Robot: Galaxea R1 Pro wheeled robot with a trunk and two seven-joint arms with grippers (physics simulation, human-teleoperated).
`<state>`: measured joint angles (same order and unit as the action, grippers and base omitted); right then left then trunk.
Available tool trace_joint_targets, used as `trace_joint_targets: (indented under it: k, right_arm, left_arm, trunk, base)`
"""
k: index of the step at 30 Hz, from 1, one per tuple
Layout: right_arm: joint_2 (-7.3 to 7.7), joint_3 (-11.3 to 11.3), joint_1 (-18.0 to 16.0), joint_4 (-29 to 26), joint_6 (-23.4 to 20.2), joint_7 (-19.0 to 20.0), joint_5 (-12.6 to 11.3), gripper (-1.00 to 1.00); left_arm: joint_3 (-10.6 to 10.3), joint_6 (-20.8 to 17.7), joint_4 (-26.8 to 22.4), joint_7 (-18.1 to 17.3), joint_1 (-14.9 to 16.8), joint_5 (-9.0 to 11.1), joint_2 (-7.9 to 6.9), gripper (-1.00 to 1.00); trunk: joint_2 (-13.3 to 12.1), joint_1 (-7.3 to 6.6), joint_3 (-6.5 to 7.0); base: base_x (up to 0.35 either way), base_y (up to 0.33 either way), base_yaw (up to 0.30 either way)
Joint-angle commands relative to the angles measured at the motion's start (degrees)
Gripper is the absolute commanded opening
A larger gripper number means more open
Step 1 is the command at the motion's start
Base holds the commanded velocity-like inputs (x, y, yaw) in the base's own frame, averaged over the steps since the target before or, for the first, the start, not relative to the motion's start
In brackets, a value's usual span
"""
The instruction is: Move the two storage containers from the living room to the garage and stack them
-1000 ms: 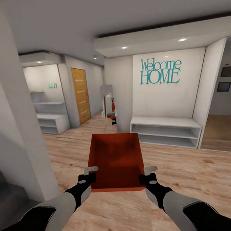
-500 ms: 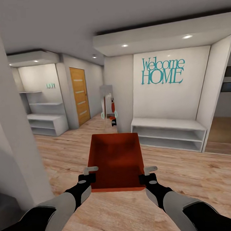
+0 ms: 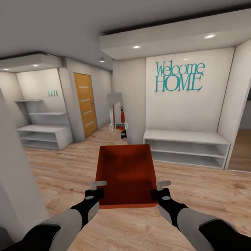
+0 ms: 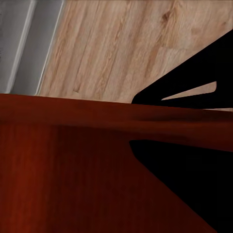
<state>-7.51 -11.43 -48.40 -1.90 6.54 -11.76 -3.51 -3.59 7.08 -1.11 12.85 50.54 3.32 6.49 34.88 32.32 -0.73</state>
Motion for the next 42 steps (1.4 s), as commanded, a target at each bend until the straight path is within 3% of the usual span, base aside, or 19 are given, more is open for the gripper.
trace_joint_targets:
  k: [1, 9, 24, 42]
  right_arm:
    - [-0.13, 0.09, -0.03, 0.32, 0.31, -0.37, -1.32, -1.0]
    - [-0.13, 0.09, -0.03, 0.32, 0.31, -0.41, -1.32, -1.0]
    - [-0.08, 0.09, -0.03, 0.32, 0.31, -0.44, -1.32, -1.0]
    - [-0.1, 0.09, -0.03, 0.32, 0.31, -0.37, -1.32, -1.0]
  left_arm:
    - [1.66, 1.36, -0.21, 1.04, 0.08, 0.02, 0.01, -1.0]
    - [1.66, 1.36, -0.21, 1.04, 0.08, 0.01, 0.01, -1.0]
    - [1.66, 1.36, -0.21, 1.04, 0.08, -0.03, 0.01, -1.0]
    - [1.66, 1.36, -0.21, 1.04, 0.08, -0.02, 0.02, -1.0]
  trunk:
    - [0.07, 0.05, -0.07]
    - [0.07, 0.05, -0.07]
    - [0.07, 0.05, -0.07]
    - [0.07, 0.05, -0.07]
  base:
    - [0.323, 0.0, 0.0]
    - [0.322, 0.0, 0.023]
    - [0.322, 0.0, 0.234]
    - [0.322, 0.0, 0.011]
